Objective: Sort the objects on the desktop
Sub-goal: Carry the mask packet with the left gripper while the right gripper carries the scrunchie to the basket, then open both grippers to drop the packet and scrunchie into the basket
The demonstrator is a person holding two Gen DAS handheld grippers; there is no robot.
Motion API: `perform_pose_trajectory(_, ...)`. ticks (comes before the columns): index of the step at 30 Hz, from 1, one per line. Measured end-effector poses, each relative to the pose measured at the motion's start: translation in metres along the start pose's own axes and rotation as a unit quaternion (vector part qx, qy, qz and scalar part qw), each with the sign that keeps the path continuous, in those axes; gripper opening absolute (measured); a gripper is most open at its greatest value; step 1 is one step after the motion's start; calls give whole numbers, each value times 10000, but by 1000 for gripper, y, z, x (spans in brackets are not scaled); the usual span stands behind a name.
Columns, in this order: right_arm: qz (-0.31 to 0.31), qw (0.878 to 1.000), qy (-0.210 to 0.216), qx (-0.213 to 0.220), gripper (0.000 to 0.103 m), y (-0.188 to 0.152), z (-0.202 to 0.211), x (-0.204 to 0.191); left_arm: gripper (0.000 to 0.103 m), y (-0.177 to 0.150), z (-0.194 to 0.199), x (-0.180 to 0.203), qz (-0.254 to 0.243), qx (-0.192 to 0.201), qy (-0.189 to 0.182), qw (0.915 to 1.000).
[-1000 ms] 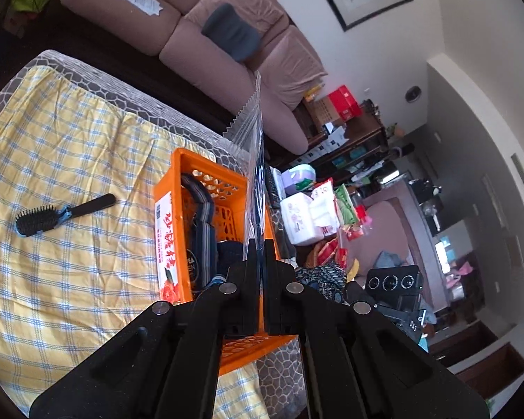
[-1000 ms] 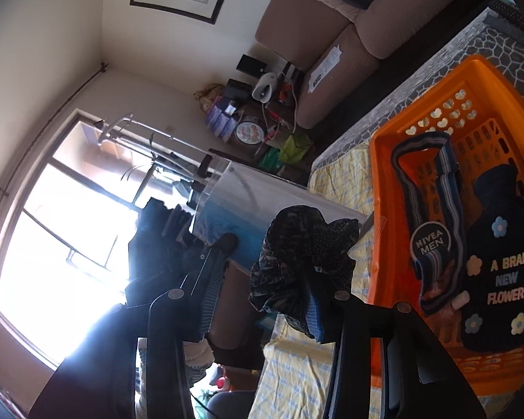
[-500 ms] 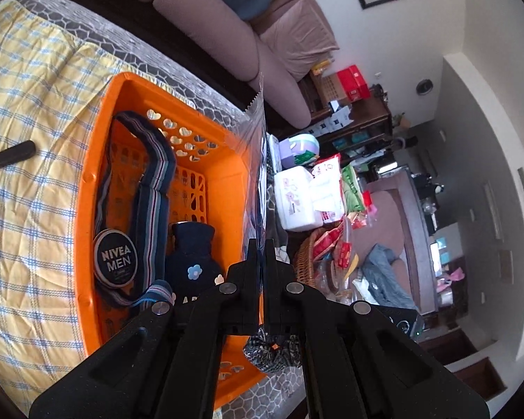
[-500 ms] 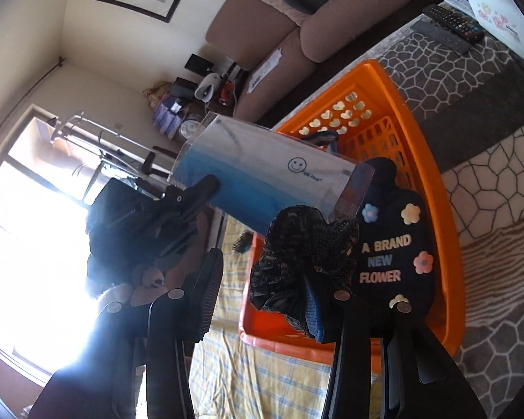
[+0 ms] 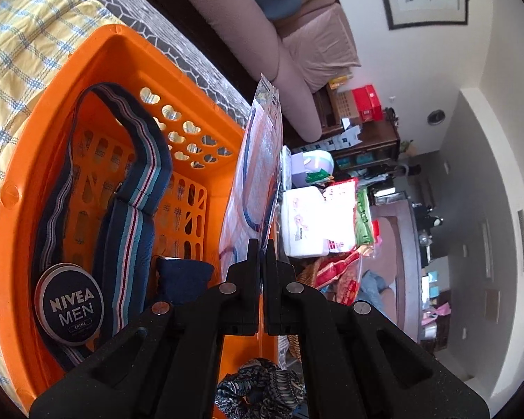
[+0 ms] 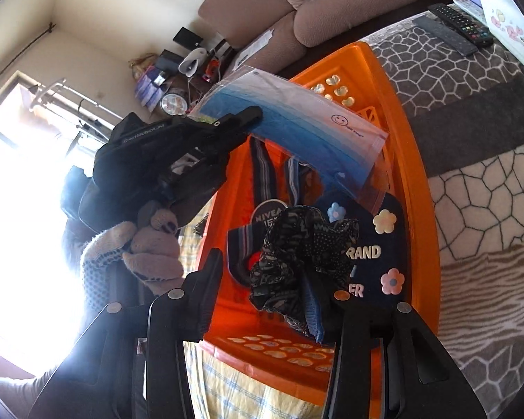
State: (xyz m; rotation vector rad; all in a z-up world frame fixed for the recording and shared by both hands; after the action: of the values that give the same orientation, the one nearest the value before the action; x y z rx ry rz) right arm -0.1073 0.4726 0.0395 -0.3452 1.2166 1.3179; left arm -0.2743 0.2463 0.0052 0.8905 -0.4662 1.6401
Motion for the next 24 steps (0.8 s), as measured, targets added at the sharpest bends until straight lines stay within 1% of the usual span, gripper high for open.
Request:
perform_pose_trajectory(2, -1, 10000, 39, 1, 44, 2, -1, 0, 1, -1, -8, -6, 12, -43, 163, 9999)
perform_pose_trajectory(5, 5, 10000, 90, -10, 44, 3, -4, -1, 1, -5, -17, -15, -34, -130, 503, 9986)
perform_pose_trajectory(8, 4, 9999, 134, -15, 44, 3, -6, -3, 2, -11, -16, -17, -163, -185, 852, 9961)
perform_pose_trajectory(9, 4, 9999, 124, -24, 44, 3, -6, -3, 8, -12, -15, -17, -197, -212, 915, 9954)
perform_pose_trajectory(10, 4, 9999, 114, -35, 44, 3, -7, -3, 25, -14, -12, -16, -230, -232, 981, 9946)
perform_pose_trajectory(11, 6, 9999, 100, -51, 44, 3, -9, -4, 34, -16, -7, -15, -272, -229, 1001, 9943)
perform_pose_trajectory(12, 6, 10000, 64, -70, 44, 3, -10, -4, 46, -18, -2, -14, -315, -208, 984, 9944)
perform_pose_trajectory(13, 9, 10000, 8, -94, 44, 3, -11, -5, 51, -20, 6, -10, -353, -174, 962, 9946)
perform_pose_trajectory(14, 15, 9999, -45, -120, 44, 3, -13, -5, 53, -19, 12, -8, -385, -148, 941, 9947)
perform_pose_trajectory(15, 16, 9998, -103, -156, 44, 2, -15, -6, 57, -19, 19, -8, -393, -124, 934, 9948)
perform_pose_trajectory(16, 13, 9997, -169, -196, 44, 2, -18, -6, 57, -19, 27, -8, -381, -83, 897, 9952)
perform_pose_trajectory(19, -17, 9977, -538, -405, 45, -1, -31, -6, 61, -15, 53, -9, -269, 58, 684, 9973)
perform_pose_trajectory(21, 39, 9950, -799, -606, 48, -2, -42, -8, 62, -13, 66, -9, -288, 84, 652, 9974)
perform_pose_trajectory(22, 89, 9929, -948, -707, 55, -3, -48, -9, 62, -14, 72, -9, -330, 78, 665, 9972)
perform_pose_trajectory(23, 153, 9903, -1108, -826, 70, -3, -53, -11, 63, -14, 78, -8, -371, 80, 686, 9969)
perform_pose_trajectory(24, 231, 9867, -1293, -956, 77, -3, -58, -14, 63, -15, 83, -9, -411, 71, 708, 9966)
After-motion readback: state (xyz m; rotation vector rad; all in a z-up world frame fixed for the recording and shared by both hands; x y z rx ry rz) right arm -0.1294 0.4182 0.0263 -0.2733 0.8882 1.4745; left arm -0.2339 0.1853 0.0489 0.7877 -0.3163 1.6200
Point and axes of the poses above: each gripper's, at about its wrist camera, not at the fingertips, and z roughly against the way its jaws point, x to its right, y to its top, the point moved 1 cm from there along -z, roughly the way its jaws point, and after that the axes turned 12 degrees about y, right-handed, at the moved point
